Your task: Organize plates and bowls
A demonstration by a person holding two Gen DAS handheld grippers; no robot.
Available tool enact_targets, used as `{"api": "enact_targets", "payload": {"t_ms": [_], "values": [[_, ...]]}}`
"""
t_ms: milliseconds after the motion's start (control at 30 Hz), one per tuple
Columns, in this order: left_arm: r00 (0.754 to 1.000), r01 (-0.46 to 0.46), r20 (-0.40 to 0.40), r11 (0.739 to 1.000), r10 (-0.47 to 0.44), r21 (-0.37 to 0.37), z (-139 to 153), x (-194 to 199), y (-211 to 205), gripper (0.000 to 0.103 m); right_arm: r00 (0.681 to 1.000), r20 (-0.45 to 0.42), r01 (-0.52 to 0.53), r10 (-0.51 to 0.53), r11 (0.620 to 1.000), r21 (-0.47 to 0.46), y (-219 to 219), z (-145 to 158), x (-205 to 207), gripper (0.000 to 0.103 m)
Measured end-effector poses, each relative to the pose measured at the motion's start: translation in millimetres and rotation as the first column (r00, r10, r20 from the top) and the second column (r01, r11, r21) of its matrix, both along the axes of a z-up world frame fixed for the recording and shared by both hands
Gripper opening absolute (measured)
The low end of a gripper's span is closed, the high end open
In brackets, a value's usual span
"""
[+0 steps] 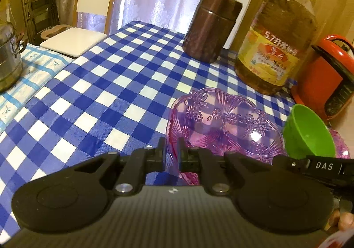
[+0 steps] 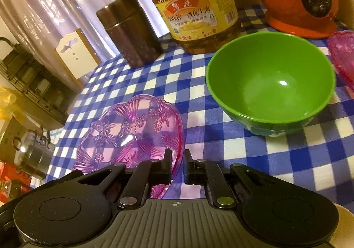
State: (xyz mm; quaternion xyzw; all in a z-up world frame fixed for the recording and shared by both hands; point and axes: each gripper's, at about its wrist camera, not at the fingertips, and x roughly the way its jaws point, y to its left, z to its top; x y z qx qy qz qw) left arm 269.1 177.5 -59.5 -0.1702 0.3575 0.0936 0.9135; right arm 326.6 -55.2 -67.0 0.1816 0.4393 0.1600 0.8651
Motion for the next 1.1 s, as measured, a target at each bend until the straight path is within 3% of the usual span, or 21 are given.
{"api": "enact_targets", "payload": {"t_ms": [700,1100], "values": [[0.994,0.094,0.058,0.996,-0.093,0.000,83.8,-101.3,-68.8,0.008,0.996,0.046,0.072,-0.074,0.996,0.048,-76.8,86.0,-112.8,0.010],[0.982,0.181,0.054,0.983,-0.181,0.016,100.8,-152.2,-120.3,0.009,0.991,0.043,0.125,-0.128,0.991,0.053,-131.2,108.2,-179.7,0.010]]}}
